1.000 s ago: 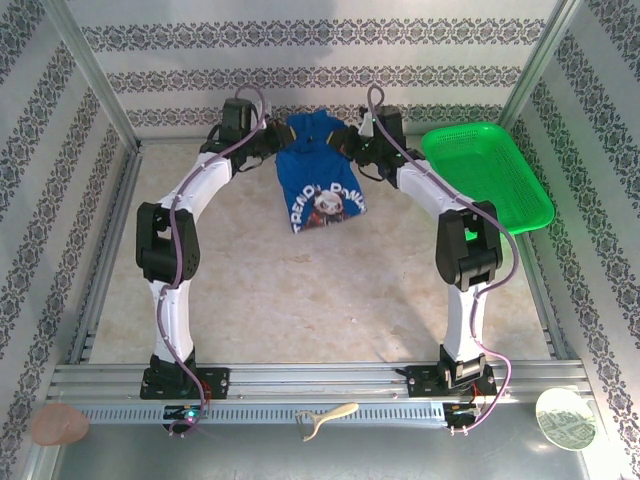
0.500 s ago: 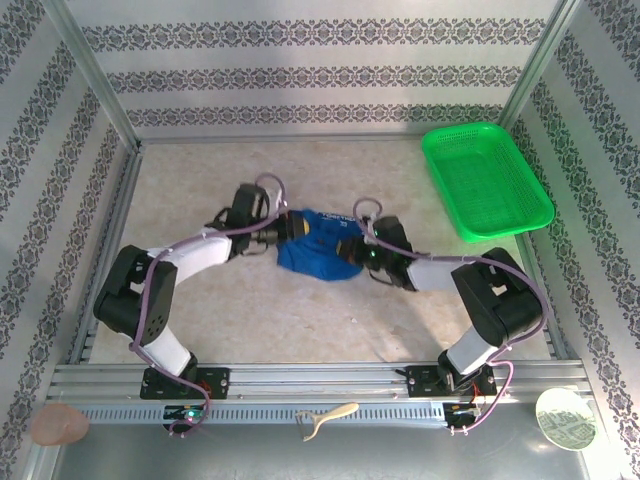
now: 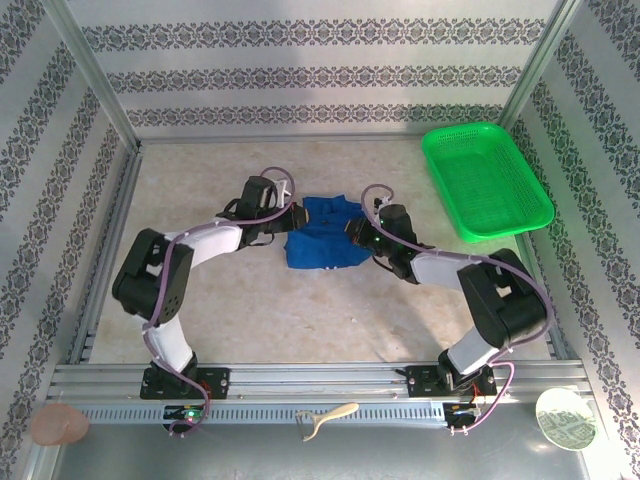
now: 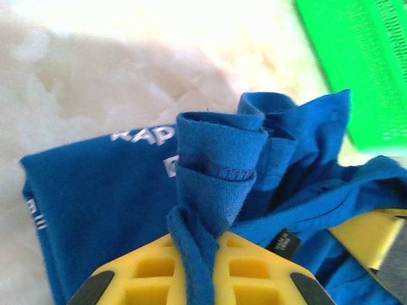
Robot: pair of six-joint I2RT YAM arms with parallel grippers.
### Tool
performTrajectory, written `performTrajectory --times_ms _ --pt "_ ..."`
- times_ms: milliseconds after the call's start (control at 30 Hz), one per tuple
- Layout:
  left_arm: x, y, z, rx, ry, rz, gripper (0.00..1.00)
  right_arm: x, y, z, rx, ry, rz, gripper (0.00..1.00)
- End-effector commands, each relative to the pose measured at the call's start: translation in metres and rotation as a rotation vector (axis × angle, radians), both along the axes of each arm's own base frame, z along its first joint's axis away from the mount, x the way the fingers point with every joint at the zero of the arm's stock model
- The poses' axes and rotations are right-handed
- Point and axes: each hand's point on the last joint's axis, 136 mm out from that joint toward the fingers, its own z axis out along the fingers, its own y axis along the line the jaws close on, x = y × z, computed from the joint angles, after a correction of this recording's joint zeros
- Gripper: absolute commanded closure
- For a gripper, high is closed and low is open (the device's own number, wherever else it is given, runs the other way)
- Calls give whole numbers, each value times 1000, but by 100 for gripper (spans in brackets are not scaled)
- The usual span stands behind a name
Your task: Fold the inside-out t-shirt
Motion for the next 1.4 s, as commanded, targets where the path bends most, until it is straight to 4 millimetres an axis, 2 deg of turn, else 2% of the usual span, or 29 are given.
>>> performTrajectory --times_ms 0,33,67,100,133,233,300,367,433,500,600,700,800,900,1000,1100,1167,1233,1300,1367 --pt "8 15 -45 83 66 13 100 10 -21 -34 -67 95 -99 100" --pt "10 16 -54 92 80 14 100 12 -23 -42 -73 124 -105 88" --pt "12 17 -60 104 91 19 100 13 -26 -47 -78 143 -108 70" --pt "15 18 -63 114 95 19 98 14 -27 -49 -80 150 -106 58" --pt "19 19 -64 122 97 24 88 16 -30 -46 -81 153 -104 49" --pt "30 20 -45 107 64 32 51 15 -46 -19 -82 105 -117 39" --pt "35 23 -22 108 29 43 36 10 -58 3 -95 71 -130 37" --pt "36 28 10 87 -25 62 23 -1 -68 25 -109 43 -136 36" --pt "34 31 40 66 -64 81 15 -10 -68 44 -109 20 -119 37" --pt "23 28 65 22 -74 76 13 -18 -58 58 -87 3 -86 43" --pt "1 13 86 -74 -68 53 12 -25 -33 65 -49 8 -25 66" --pt "-20 -12 82 -186 -21 13 17 -24 -4 58 -15 26 19 84" --pt "-29 -33 59 -276 31 -8 23 -12 14 38 -3 52 32 97" --pt "-23 -33 23 -266 87 21 24 4 9 11 -24 85 -9 100" --pt "-9 -26 -8 -213 128 57 24 13 -7 -23 -43 147 -71 100" --pt "6 -21 -21 -193 146 73 24 15 -10 -44 5 199 -75 100" --pt "9 -19 -10 -192 128 61 23 13 -7 -41 28 197 -52 100" --pt "5 -16 15 -188 85 46 21 10 -7 -28 34 171 -35 100" --pt "-7 -8 43 -166 53 43 18 7 -9 -13 36 142 -29 99" --pt "-23 5 53 -104 68 62 15 5 -13 -3 32 122 -28 96"
